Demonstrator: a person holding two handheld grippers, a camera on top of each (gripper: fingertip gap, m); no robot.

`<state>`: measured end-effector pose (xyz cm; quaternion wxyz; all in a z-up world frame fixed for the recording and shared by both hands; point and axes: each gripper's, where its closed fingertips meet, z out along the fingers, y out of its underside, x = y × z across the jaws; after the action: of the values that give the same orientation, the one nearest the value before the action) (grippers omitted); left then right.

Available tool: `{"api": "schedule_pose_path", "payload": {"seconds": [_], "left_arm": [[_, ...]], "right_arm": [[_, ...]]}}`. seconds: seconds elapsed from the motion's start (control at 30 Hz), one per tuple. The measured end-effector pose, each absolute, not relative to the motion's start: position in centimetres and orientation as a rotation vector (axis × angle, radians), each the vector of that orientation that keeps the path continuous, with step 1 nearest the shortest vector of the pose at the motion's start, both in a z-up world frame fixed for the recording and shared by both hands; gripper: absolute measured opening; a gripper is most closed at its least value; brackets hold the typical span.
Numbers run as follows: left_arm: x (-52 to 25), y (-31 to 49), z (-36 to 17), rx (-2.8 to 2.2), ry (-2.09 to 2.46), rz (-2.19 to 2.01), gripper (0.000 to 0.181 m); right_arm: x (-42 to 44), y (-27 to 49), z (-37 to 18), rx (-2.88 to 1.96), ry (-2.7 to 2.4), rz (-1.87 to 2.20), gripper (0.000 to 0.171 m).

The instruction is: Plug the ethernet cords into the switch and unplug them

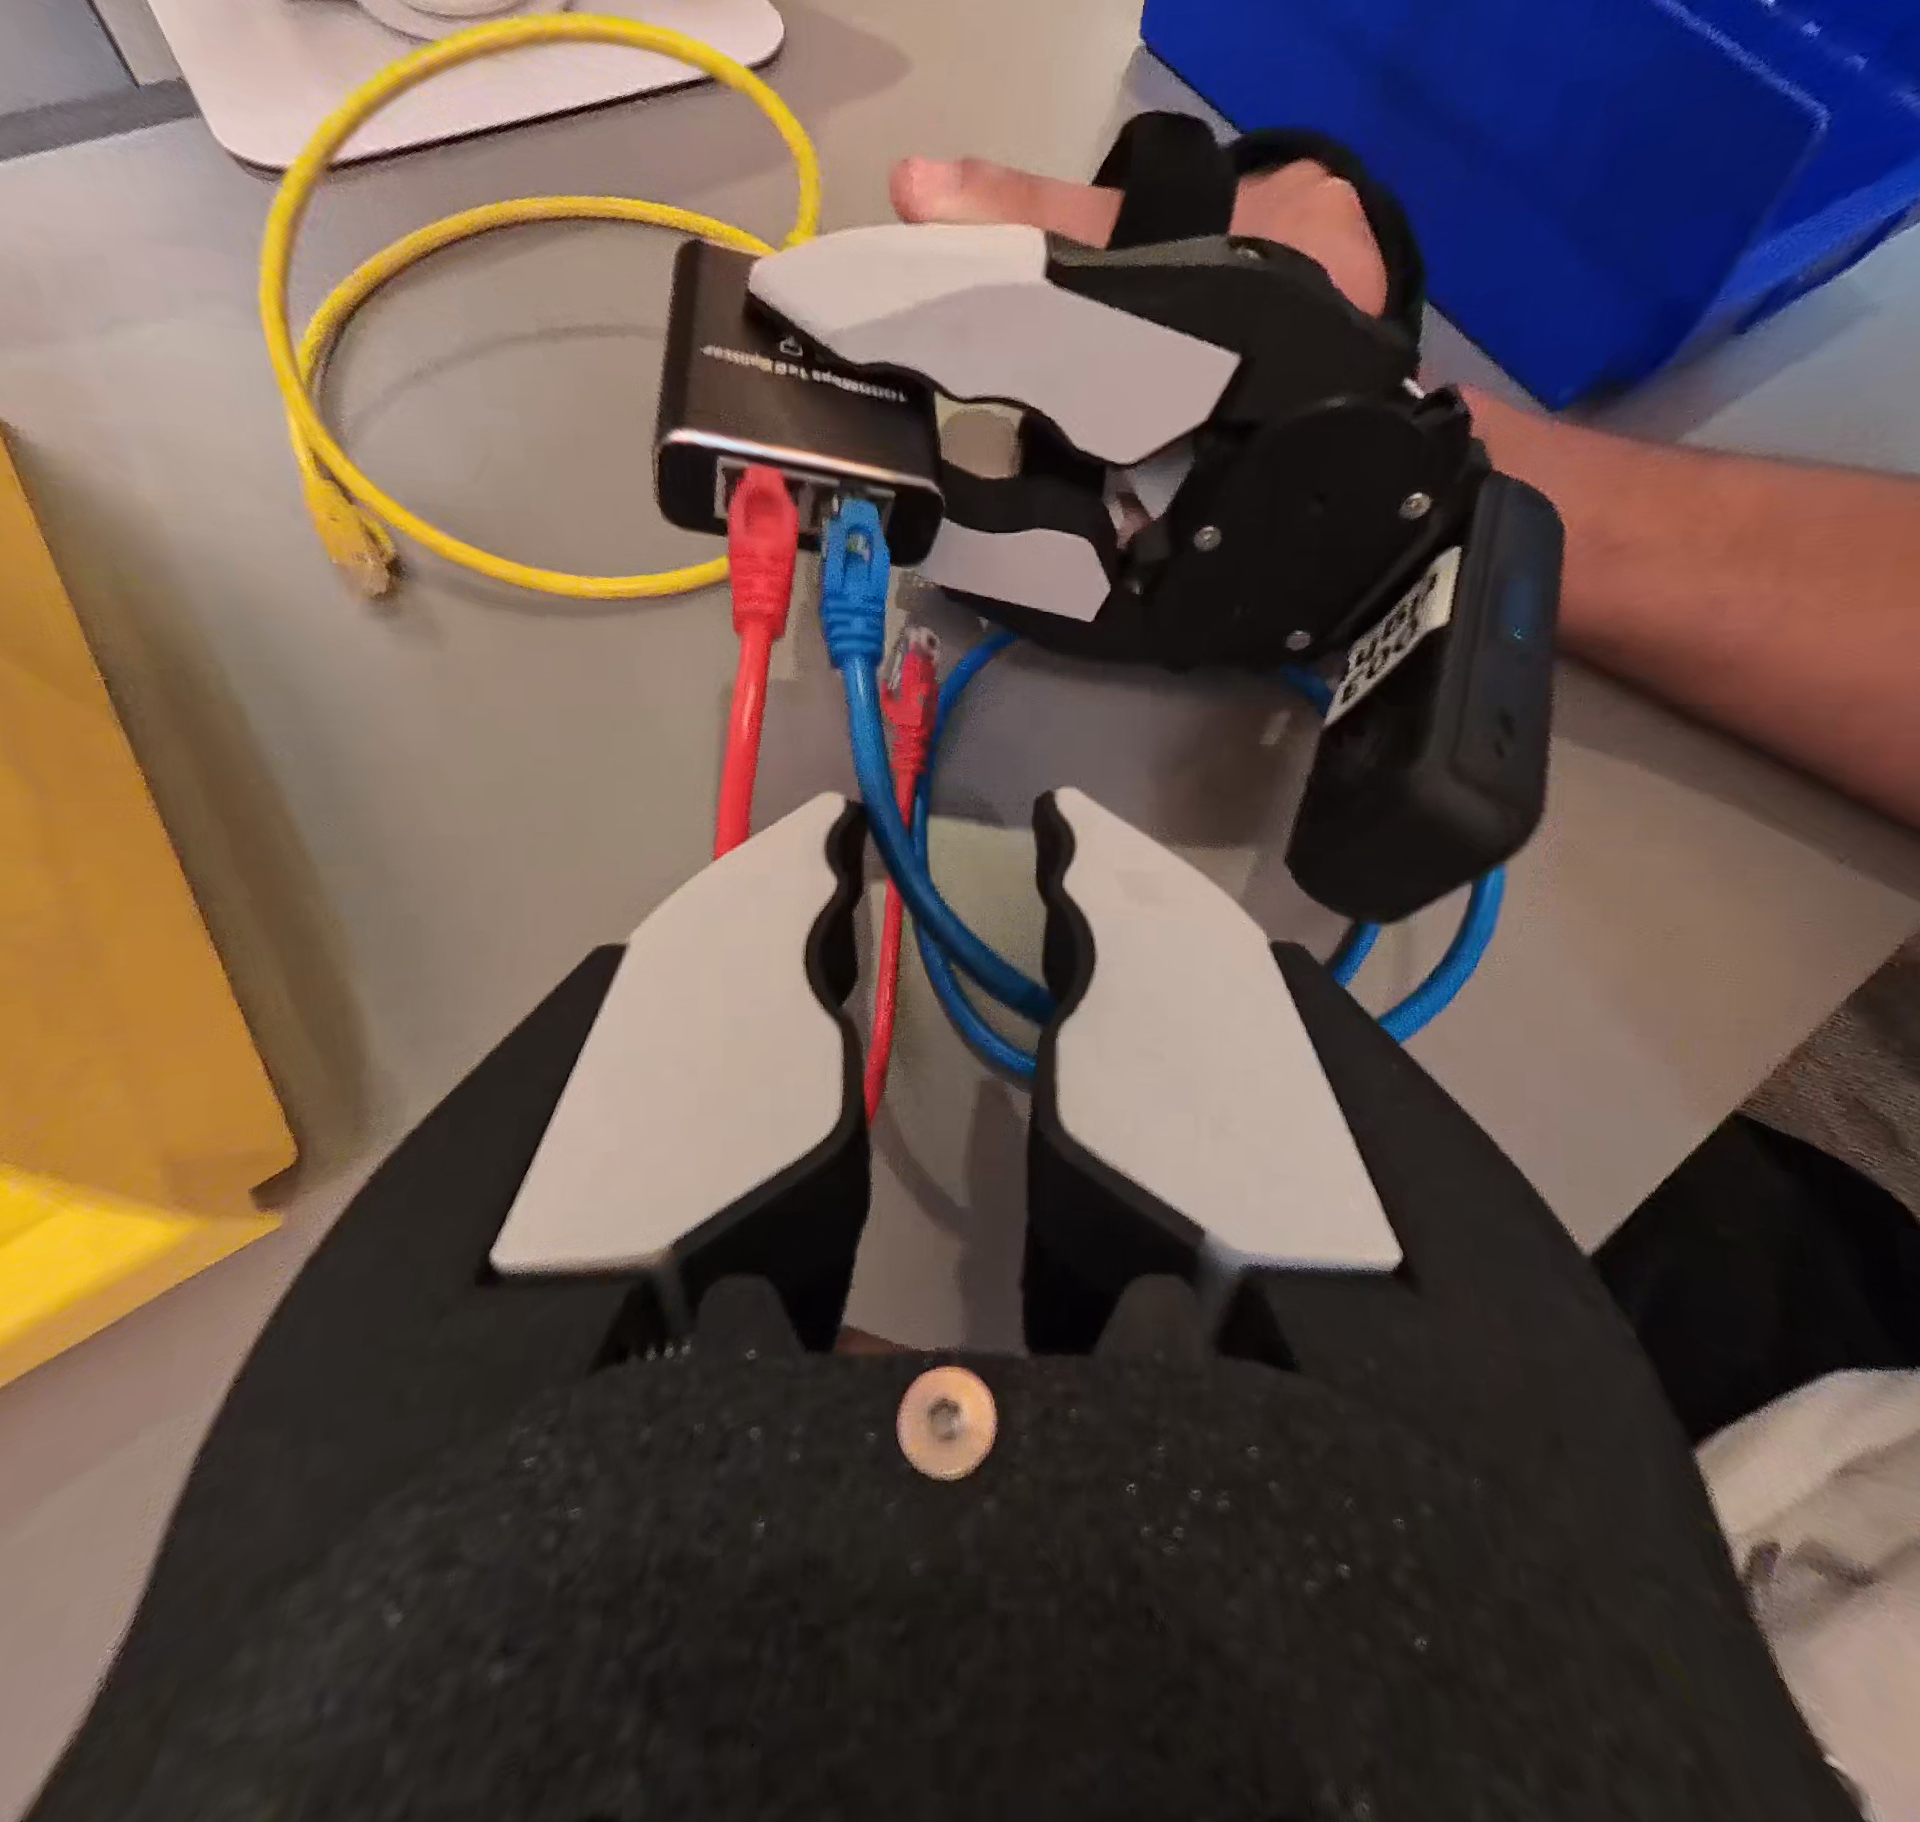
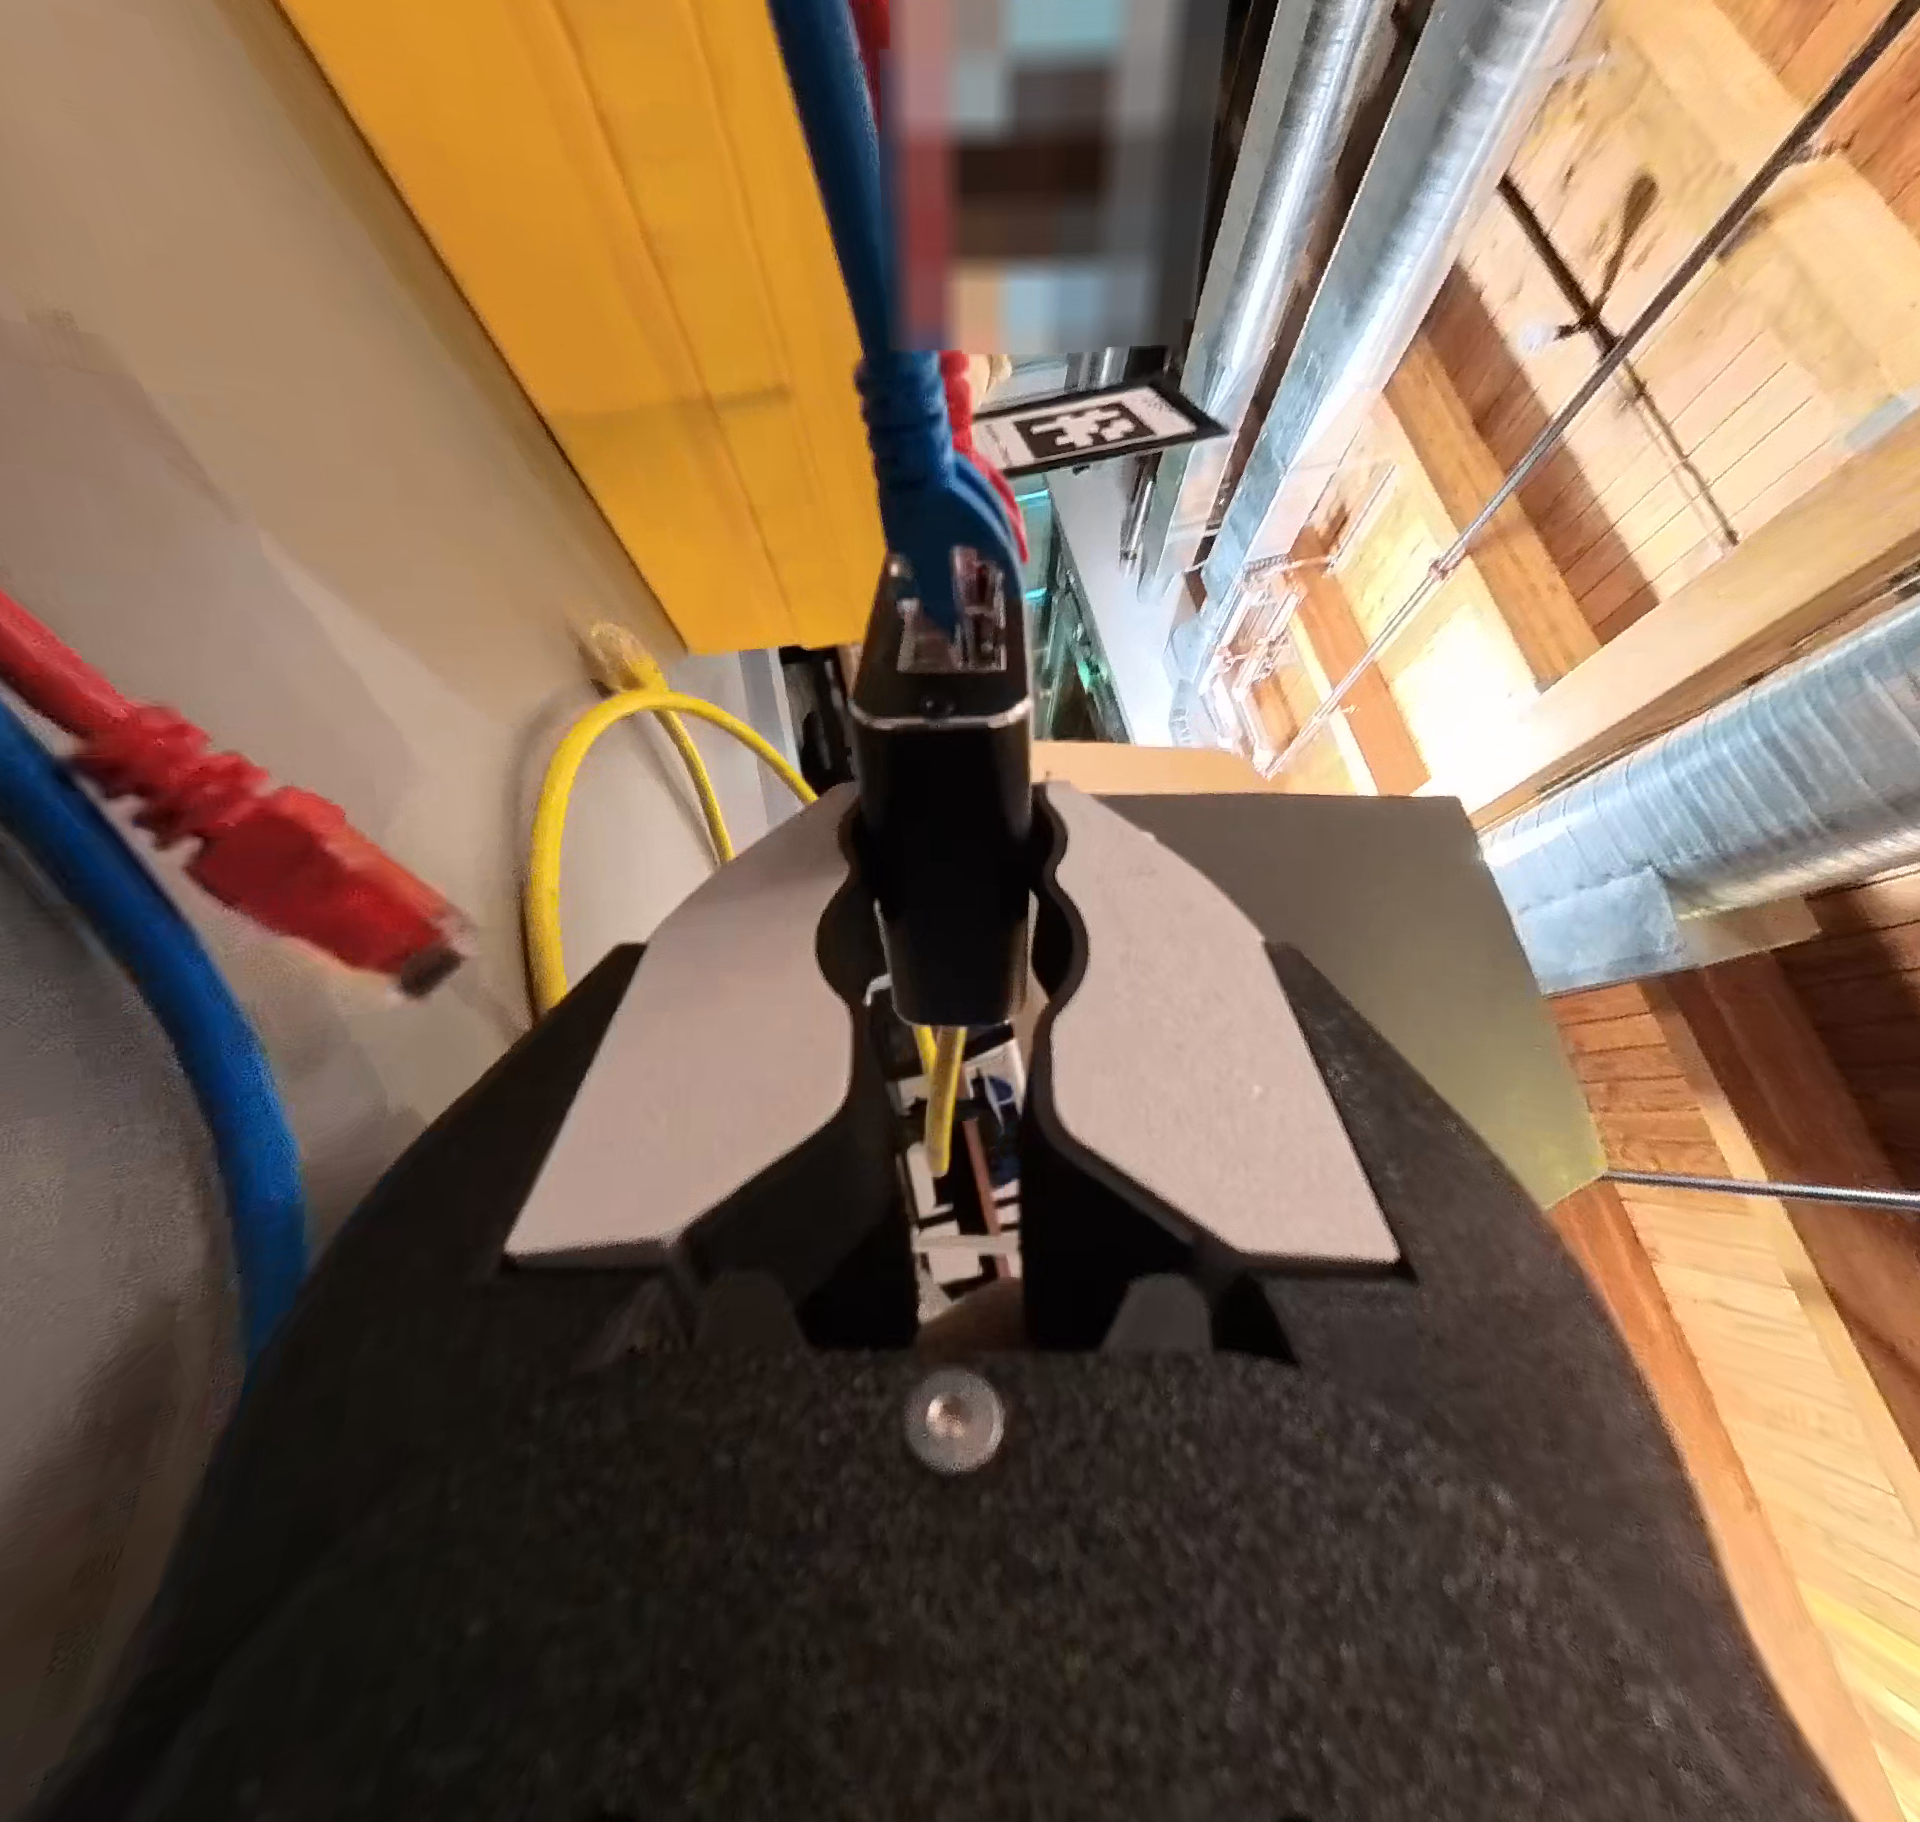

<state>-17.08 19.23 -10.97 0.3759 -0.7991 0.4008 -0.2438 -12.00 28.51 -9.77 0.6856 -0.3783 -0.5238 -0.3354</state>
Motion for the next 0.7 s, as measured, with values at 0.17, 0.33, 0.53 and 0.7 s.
{"api": "schedule_pose_path", "payload": {"seconds": [0.17, 0.33, 0.53, 0.7], "left_arm": [[-17.2, 20.2, -11.1, -1.974, 1.065, -0.397, 0.024], [-17.6, 21.2, -11.2, -1.852, 1.121, -0.101, 0.005], [-17.3, 20.8, -10.7, -1.888, 1.076, -0.221, 0.01], [-17.2, 20.1, -10.8, -1.972, 1.057, -0.32, 0.02]], "right_arm": [[-12.7, 27.9, -9.6, -0.815, -1.182, -0.728, 0.026], [-13.0, 27.6, -9.5, -0.805, -1.175, -0.706, 0.026], [-13.1, 27.6, -9.8, -0.818, -1.191, -0.69, 0.026], [-13.3, 27.5, -10.0, -0.812, -1.206, -0.692, 0.026]]}}
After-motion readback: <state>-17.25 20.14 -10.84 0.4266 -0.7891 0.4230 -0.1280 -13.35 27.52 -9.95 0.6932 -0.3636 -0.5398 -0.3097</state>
